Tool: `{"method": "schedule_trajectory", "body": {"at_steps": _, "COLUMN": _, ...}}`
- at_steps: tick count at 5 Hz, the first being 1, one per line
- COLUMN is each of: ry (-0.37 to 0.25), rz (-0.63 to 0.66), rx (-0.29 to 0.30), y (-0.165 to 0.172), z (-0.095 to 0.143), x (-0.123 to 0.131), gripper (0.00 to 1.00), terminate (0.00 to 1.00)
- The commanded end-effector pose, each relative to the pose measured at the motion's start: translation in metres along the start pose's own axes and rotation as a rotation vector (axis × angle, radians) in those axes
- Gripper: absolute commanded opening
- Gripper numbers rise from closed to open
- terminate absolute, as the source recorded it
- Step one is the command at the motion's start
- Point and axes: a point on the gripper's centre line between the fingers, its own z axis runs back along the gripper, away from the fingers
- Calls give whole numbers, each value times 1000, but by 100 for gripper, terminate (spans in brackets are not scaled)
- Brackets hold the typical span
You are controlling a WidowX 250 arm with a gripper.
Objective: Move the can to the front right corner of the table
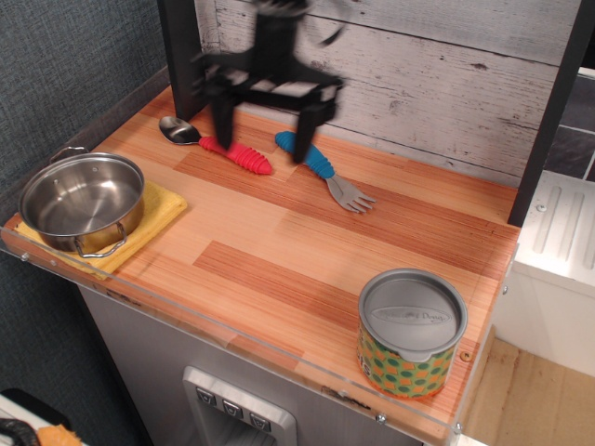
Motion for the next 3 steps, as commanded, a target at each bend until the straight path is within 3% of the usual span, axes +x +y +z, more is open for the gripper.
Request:
{"method": "schedule_trajectory", "body": {"at_steps": 1, "ry": -28, "rz": 214, "rx": 1, "y": 65, "z": 8, "x": -4, "gripper": 100, "terminate": 0}}
{"method": "schedule_trajectory", "body": {"at_steps": 2, "ry": -28, "rz": 214, "rx": 1, "y": 65, "z": 8, "x": -4, "gripper": 100, "terminate": 0}}
{"method": "schedule_trajectory", "body": {"at_steps": 3, "ry": -28, "rz": 214, "rx": 1, "y": 65, "z": 8, "x": -4, "gripper": 100, "terminate": 100}}
